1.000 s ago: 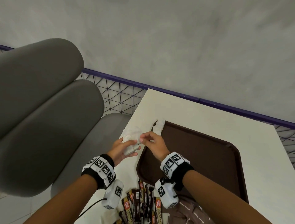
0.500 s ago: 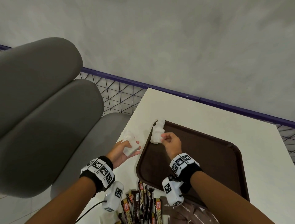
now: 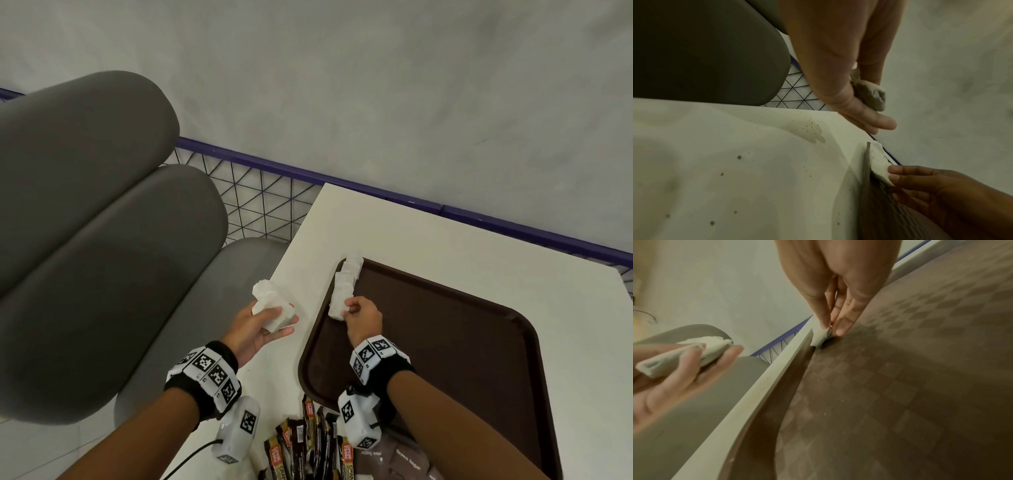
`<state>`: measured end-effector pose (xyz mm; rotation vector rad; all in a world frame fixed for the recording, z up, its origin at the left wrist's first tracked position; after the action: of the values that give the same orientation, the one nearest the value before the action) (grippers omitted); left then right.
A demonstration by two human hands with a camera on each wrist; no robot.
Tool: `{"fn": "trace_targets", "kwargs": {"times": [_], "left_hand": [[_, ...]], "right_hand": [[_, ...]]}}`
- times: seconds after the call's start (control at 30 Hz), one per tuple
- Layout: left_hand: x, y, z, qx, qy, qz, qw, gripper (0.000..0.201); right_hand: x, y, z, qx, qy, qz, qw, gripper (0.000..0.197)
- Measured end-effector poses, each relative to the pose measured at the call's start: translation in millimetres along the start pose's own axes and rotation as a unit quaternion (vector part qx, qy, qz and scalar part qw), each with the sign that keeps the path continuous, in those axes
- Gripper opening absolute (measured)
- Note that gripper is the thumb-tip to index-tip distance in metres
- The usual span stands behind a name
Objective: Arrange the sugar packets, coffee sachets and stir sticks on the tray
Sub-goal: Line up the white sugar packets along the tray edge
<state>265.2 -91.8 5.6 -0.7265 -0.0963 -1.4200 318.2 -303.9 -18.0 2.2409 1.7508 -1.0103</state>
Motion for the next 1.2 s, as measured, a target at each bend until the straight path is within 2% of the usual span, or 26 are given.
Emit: {"fn": "trace_targets", "kwargs": {"times": [0.33, 0.43, 0.53, 0.63, 0.77, 0.93, 1.03, 1.2], "left_hand": [[-3.9, 2.7, 0.3, 0.007, 0.049, 0.004, 0.999, 0.025], [-0.7, 2.2, 1.7, 0.007, 0.052, -0.002, 0.999, 0.022], [1.6, 1.1, 2.9, 0.007, 0.05, -0.002, 0.999, 0.025], [5.5, -0.7, 3.8, 0.012, 0.054, -0.003, 0.998, 0.024], [13.0, -3.4, 4.9, 0.017, 0.057, -0.009, 0.998, 0.023], [24.4, -10.6, 5.0, 0.008, 0.057, -0.04, 0.998, 0.032], [24.1, -13.4, 4.0, 0.001, 0.042, -0.033, 0.999, 0.032], [23.3, -15.0, 3.9, -0.002, 0.035, -0.021, 0.999, 0.03]], "right_hand": [[9.2, 4.2, -4.0, -0.002, -0.072, -0.009, 0.997, 0.018], [7.0, -1.0, -7.0, -0.023, -0.071, -0.017, 0.997, 0.023], [-0.7, -10.1, -15.3, -0.07, -0.042, -0.009, 0.997, 0.027], [-4.0, -20.7, -29.2, -0.09, 0.021, -0.028, 0.995, 0.018], [5.3, -40.5, -52.6, -0.11, 0.087, -0.113, 0.984, 0.015], [20.8, -61.6, -66.5, -0.127, 0.1, -0.197, 0.967, 0.013], [18.5, -62.0, -64.6, -0.102, 0.132, -0.193, 0.967, 0.003], [8.8, -63.2, -60.3, -0.083, 0.193, -0.191, 0.959, 0.017]]}}
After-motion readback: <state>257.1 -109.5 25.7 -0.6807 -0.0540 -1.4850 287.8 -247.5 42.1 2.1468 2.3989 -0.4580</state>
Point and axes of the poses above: each hand's wrist, its own y-axis towards the middle knuckle, its own x-axis out of the palm, z = x × y, the point moved 7 cm from there along y, towards the middle knuckle, and after that the axes turned 8 degrees about x, right-handed, at the moved point
